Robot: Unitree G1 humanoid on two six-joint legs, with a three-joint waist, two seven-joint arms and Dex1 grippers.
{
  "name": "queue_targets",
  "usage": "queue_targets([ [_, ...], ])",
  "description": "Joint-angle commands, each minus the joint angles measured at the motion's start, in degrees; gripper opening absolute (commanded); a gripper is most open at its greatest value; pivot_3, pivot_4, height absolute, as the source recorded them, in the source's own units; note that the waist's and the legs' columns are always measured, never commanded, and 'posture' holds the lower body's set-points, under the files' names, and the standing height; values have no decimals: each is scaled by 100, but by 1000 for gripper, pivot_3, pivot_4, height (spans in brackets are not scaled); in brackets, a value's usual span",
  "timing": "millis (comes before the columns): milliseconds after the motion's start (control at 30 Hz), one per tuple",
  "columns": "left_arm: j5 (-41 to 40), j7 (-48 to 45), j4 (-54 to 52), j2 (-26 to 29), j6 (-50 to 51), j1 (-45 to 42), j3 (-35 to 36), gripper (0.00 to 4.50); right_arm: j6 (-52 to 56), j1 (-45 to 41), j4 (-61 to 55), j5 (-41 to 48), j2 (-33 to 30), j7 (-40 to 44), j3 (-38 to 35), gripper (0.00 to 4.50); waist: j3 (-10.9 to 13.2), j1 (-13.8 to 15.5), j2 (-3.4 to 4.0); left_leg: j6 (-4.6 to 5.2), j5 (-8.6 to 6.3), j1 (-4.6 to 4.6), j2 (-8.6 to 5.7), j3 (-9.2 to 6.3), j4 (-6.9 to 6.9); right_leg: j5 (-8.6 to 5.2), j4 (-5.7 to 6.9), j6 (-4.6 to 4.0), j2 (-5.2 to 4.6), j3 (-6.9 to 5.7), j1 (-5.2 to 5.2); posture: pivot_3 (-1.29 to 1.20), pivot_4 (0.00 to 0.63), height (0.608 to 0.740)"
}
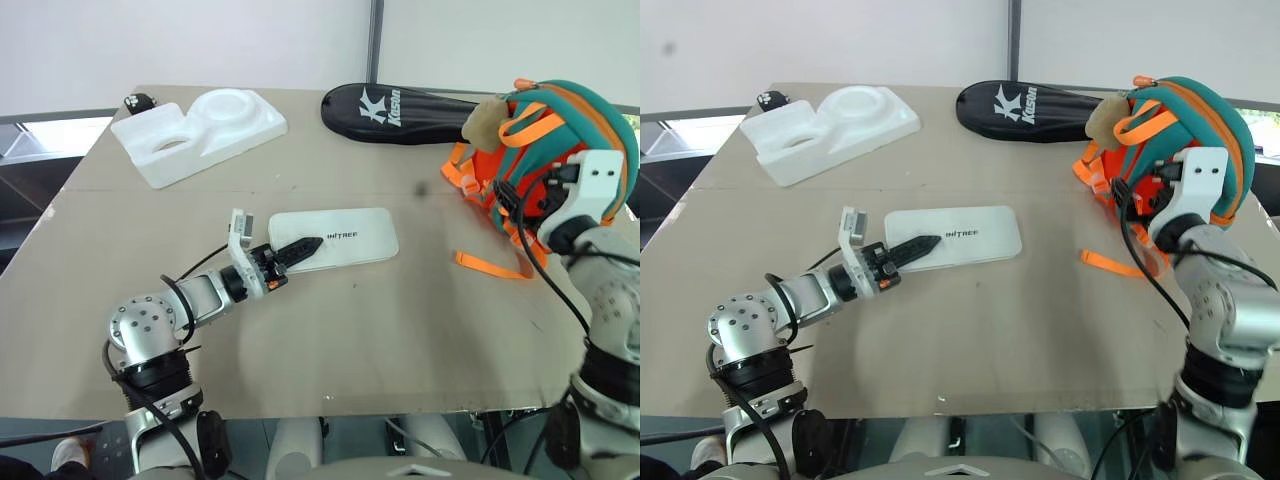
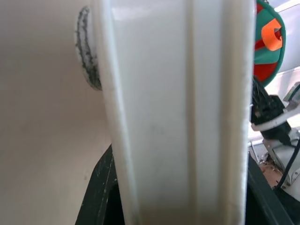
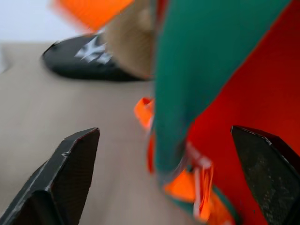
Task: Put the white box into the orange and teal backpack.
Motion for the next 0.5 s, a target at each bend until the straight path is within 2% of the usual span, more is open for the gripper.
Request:
queue_targets([
  [33, -184, -56, -73, 48, -220, -170, -51, 1098, -1149, -934, 1481, -362, 119, -510, -7, 4473, 3, -10, 4, 0, 0, -2, 0, 1, 0, 5, -1, 8, 1, 2, -2, 0, 150, 740],
  [67, -190, -53, -74, 62, -249, -178, -63, 1098, -1406, -1101, 1812, -424, 114, -492, 52, 4473, 3, -11, 4, 0, 0, -8, -1, 2, -2, 7, -3, 11, 1, 2, -7, 0, 150, 740],
  [167, -160, -68, -138, 115, -366, -157, -107, 1098, -2054, -1400, 2605, -581, 79, -481, 165, 3636, 3, -1, 4, 0, 0, -13, 0, -1, -8, 7, -4, 15, 1, -2, -10, 0, 150, 740],
  [267, -187, -29, -334, 106, -642, -36, -10, 1098, -3016, -1518, 3249, -1001, -103, -284, 580, 2059, 3, 1, 5, -1, 0, -19, 0, 0, -15, 6, -13, 17, -1, -4, -10, 0, 150, 740],
  [400, 7, -31, -522, -15, -1377, 91, 54, 1098, -3829, -1595, 3530, -1076, -168, 189, 914, 267, 6, -23, 8, -1, 0, -18, 0, 11, -17, 7, -15, 18, -4, 4, -14, 0, 150, 740],
  [433, 34, 14, -535, -67, -1621, 75, 126, 1098, -3980, -1634, 3448, -875, -114, 531, 953, 56, 6, -23, 8, -1, 0, -16, 1, 12, -17, 7, -11, 18, -3, 5, -15, 0, 150, 740],
  [500, 93, 13, -546, -104, -2086, 20, 241, 1098, -4136, -1676, 3156, -474, -62, 1283, 1085, 56, 10, -36, 14, -1, 0, -12, 2, 11, -17, 8, -8, 18, -1, 5, -15, 0, 150, 740],
])
